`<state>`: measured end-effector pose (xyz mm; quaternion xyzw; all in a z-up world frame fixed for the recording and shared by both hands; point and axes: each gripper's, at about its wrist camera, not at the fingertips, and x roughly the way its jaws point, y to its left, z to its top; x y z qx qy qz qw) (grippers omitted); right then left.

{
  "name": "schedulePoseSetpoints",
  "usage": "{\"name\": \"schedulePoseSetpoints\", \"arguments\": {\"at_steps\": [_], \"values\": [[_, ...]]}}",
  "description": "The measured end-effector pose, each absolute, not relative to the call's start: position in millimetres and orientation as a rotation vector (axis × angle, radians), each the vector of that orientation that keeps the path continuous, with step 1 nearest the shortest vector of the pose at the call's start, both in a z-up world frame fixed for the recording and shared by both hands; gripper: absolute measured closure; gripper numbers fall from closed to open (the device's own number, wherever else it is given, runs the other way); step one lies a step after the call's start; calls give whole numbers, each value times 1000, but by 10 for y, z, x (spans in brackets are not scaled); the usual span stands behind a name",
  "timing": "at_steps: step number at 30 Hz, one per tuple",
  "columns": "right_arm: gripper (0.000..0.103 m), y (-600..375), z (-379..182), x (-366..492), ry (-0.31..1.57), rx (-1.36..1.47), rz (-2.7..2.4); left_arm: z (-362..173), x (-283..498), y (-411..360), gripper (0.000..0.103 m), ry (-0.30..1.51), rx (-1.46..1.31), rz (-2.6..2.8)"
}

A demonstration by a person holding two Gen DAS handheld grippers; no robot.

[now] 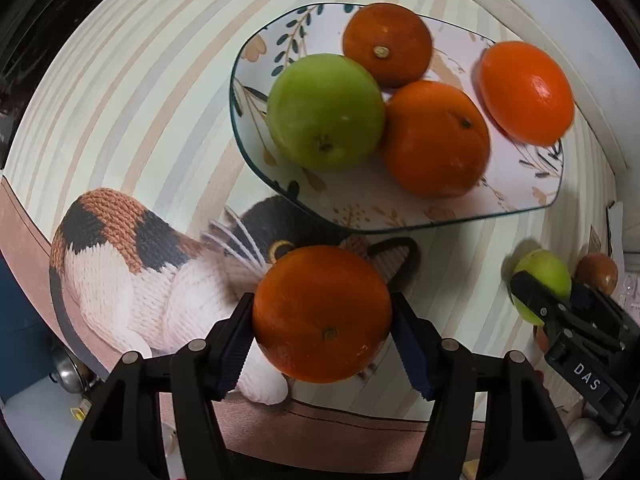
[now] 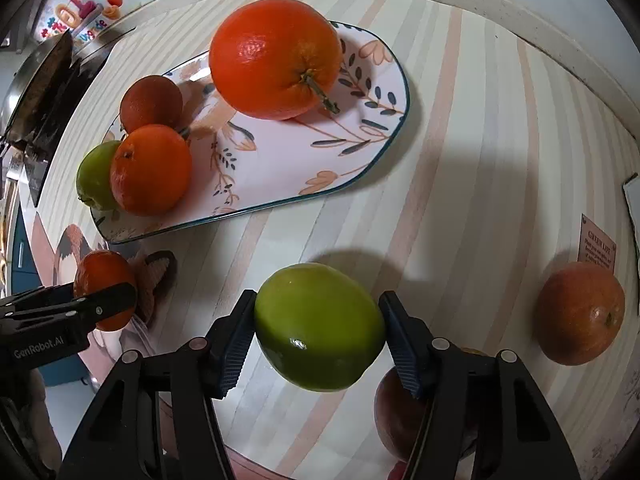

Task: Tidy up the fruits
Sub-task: 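Grasp the tangerine on the cat mat with the left tool while the right grasps a green apple, then place the tangerine and green apple on the plate and open both tools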

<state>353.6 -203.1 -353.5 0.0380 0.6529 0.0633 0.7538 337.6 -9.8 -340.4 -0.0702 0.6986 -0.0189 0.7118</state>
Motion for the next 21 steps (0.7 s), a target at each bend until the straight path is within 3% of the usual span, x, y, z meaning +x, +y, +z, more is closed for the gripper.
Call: {"name": "schedulePoseSetpoints", "arguments": {"at_steps": [7, 11, 21], "values": [[39, -1988, -3390, 3415, 1402, 135, 163, -3255, 3151, -130, 40, 1534, -157, -77], [39, -2029, -3173, 3397, 1360, 203, 183, -2905, 3094, -80, 40, 1485, -190, -111], [39, -1969, -2898, 3856, 1288, 296, 209, -2211, 3745, 1, 40, 1376, -214, -173]]}}
